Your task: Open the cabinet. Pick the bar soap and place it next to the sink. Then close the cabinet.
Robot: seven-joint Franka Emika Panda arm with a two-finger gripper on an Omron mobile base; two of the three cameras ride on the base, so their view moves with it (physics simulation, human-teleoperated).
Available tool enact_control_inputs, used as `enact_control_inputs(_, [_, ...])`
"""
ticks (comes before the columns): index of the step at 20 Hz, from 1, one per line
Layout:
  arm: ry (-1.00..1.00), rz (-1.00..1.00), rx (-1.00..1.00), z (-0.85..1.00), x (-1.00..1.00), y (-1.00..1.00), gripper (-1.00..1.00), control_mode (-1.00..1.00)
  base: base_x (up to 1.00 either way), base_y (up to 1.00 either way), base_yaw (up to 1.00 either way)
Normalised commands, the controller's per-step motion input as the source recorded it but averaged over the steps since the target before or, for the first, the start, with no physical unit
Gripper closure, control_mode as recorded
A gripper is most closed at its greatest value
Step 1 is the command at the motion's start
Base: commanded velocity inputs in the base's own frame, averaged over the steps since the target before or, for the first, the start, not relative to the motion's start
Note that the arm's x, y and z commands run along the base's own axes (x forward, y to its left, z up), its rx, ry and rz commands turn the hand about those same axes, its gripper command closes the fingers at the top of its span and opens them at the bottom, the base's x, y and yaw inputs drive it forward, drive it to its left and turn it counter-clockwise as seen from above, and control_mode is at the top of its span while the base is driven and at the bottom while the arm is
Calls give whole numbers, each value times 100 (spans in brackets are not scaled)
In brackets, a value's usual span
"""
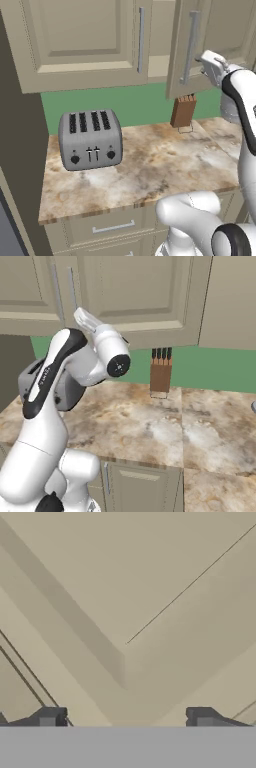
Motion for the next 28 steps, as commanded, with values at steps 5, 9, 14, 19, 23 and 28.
enact_control_inputs(5, [1,0,-10,0,46,7,-100,-100,0,0,0])
enact_control_inputs(9, [0,-1,-11,0,44,0,-100,-100,0,0,0])
enact_control_inputs(14, [0,-2,-11,5,42,0,-100,-100,0,0,0])
enact_control_inputs(19, [0,-4,-11,1,54,0,-100,-100,0,0,0])
enact_control_inputs(23, [0,-4,-10,2,48,0,-100,-100,0,0,0])
enact_control_inputs(28, [0,-3,-9,0,48,0,-100,-100,0,0,0])
